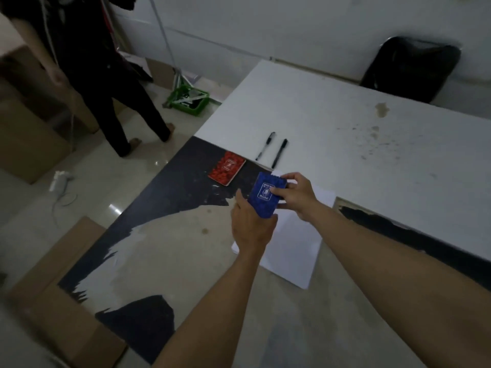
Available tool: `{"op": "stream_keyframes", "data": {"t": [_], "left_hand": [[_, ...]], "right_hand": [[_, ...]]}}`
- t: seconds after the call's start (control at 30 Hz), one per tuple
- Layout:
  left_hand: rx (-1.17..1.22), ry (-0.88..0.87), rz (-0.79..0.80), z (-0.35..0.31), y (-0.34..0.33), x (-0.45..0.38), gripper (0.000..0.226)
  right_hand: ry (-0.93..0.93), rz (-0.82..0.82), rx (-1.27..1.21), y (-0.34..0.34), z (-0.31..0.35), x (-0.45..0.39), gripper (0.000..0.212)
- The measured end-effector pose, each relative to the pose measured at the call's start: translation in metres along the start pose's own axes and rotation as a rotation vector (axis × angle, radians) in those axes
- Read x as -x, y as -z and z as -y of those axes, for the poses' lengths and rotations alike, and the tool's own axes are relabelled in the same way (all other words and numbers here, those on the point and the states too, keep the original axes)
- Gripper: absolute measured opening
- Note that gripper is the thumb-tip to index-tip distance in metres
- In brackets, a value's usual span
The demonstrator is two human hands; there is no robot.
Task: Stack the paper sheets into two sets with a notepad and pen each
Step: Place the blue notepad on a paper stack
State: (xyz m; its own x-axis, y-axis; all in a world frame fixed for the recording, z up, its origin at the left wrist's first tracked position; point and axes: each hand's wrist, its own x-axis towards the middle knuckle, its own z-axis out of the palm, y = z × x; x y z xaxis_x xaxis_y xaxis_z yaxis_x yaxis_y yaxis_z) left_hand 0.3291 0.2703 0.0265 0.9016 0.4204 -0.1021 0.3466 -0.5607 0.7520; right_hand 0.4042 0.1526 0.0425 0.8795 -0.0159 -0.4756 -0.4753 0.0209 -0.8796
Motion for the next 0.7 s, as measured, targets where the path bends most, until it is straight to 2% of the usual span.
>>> {"op": "stream_keyframes", "data": {"t": [0.17, 0.3, 0.5, 0.7], "left_hand": [[-0.009, -0.016, -0.099, 0.028, 0.005, -0.093, 0.105], [-0.089, -0.010, -0.080, 0.050, 0.001, -0.147, 0.110], [-0.179, 0.005, -0.100, 0.074, -0.011, -0.194, 0.112], [-0.194, -0.020, -0.051, 0.085, -0.018, -0.216, 0.114]], "right_hand": [[0.041, -0.025, 0.154, -0.057, 0.007, -0.079, 0.047], [0.039, -0.033, 0.250, -0.086, 0.004, -0.127, 0.045], [0.066, -0.041, 0.453, -0.109, -0.007, -0.181, 0.040], [0.162, -0.027, 0.711, -0.116, -0.019, -0.209, 0.045]]}}
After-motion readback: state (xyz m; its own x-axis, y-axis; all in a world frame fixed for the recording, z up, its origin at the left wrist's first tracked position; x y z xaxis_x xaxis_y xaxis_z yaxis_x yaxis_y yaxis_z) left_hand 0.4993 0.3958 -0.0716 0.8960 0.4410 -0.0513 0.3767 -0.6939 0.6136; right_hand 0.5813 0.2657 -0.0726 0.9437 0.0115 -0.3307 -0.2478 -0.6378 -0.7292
